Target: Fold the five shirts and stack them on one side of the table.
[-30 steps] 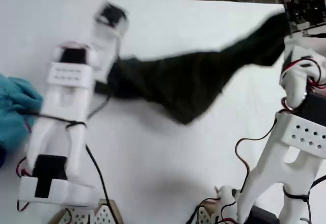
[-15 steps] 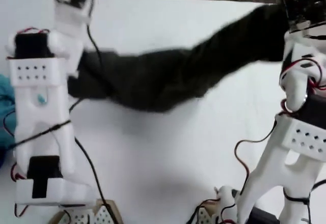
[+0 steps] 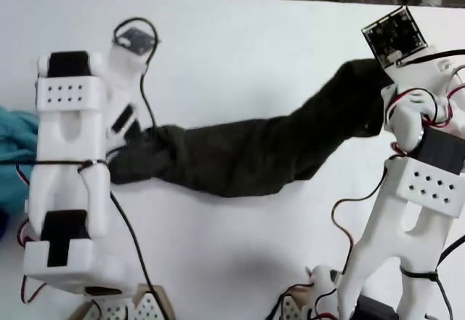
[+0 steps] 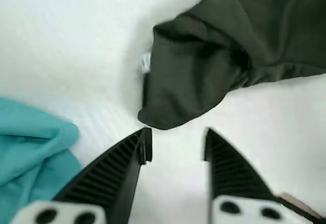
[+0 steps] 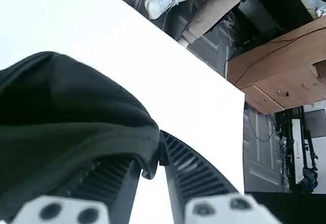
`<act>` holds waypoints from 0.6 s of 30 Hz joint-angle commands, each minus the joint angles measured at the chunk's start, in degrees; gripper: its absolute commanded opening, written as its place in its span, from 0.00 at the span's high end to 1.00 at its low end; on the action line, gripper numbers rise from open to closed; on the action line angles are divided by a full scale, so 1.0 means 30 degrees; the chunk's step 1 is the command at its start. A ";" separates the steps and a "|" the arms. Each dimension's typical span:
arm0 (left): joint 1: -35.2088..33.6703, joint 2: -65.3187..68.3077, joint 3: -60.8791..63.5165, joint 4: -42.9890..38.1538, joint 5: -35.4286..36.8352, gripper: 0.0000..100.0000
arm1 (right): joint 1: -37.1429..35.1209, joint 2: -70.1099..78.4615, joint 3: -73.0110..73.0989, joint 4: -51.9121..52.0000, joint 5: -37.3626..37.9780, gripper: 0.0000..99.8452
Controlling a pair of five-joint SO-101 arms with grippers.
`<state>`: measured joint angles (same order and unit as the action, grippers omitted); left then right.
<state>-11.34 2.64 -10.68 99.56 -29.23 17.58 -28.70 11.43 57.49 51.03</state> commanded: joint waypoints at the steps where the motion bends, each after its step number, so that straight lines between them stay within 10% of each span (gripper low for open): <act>1: -0.0205 -0.0029 -0.3150 0.0322 0.0029 0.76 | 0.0073 -0.1128 -0.0117 0.0923 0.0117 0.98; 18: 0.5451 0.4103 0.1070 -0.1260 0.1875 0.76 | -0.1070 -0.8835 0.5802 0.1216 -0.0791 0.98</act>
<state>1.49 14.24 -10.42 96.48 -23.78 13.45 -52.88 25.41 65.14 49.01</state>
